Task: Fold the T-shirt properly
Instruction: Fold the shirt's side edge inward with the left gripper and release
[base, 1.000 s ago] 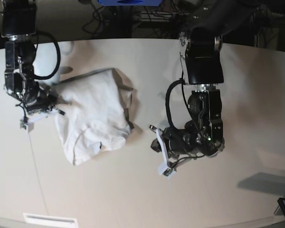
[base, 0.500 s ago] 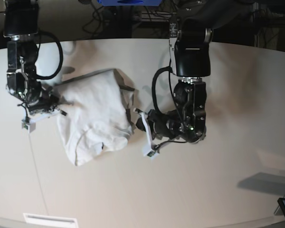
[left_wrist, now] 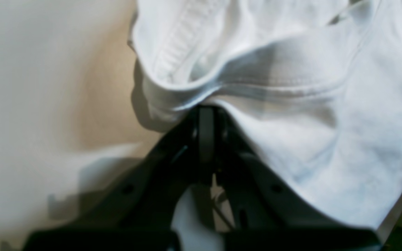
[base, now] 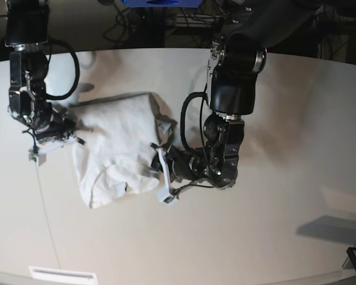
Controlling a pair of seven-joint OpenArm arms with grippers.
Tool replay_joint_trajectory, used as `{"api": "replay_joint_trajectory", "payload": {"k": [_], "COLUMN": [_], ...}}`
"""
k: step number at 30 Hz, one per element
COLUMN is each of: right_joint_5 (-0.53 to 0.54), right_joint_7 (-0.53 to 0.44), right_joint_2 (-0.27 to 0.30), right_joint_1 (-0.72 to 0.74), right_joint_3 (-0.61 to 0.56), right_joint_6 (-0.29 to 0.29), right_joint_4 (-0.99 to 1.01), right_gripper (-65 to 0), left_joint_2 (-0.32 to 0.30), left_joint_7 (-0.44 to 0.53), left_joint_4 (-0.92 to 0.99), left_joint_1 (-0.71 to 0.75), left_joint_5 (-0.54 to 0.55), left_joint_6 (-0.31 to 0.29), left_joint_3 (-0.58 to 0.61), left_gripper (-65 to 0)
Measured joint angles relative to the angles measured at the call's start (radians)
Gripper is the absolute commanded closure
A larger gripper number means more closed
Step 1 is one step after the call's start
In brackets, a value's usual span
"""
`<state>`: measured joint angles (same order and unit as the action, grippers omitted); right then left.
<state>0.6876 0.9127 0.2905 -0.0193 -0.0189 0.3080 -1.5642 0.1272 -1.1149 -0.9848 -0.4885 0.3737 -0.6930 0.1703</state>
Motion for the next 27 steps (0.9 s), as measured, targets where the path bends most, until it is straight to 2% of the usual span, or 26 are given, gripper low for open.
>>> {"api": "replay_joint_trajectory", "payload": {"k": [5,12,16,20,23,27], "right_joint_5": [-0.012,-0.007,-0.003,-0.003,0.009,-0.003], "right_joint_7": [0.011,0.008,0.016,0.008,-0.037,-0.062], "right_joint_2": [0.002,0.0,0.003,0.003,-0.002,0.008], "right_joint_1": [0.047,0.156,0.158,0.152,0.103,0.079], "right_joint_3": [-0.087,-0.09,-0.09,-0.088,-0.041,0.058], "right_joint_6": [0.008,0.004,0.004,0.004,0.0,0.006], "right_joint_4": [0.006,0.124,0.132,0.128,0.068,-0.004], "right_gripper": [-3.0,-3.0,-3.0,-3.0,-3.0,-3.0], "left_joint_2": [0.003,0.014,-0.015,-0.028,-0.048,-0.122], "left_joint_7": [0.032,0.032,0.032,0.029,-0.035,-0.124], "left_joint_4": [0.069,0.068,0.068,0.061,-0.015,-0.179], "left_joint_1": [-0.051,-0.109,-0.146,-0.172,-0.161,-0.093], "left_joint_5": [-0.005,-0.001,0.005,0.011,0.016,0.017], "left_joint_6": [0.006,0.006,0.003,0.003,0.003,0.004], "left_joint_3": [0.0,-0.002,-0.005,-0.09,-0.18,-0.228], "left_gripper": [0.0,0.0,0.0,0.0,0.0,0.0]}}
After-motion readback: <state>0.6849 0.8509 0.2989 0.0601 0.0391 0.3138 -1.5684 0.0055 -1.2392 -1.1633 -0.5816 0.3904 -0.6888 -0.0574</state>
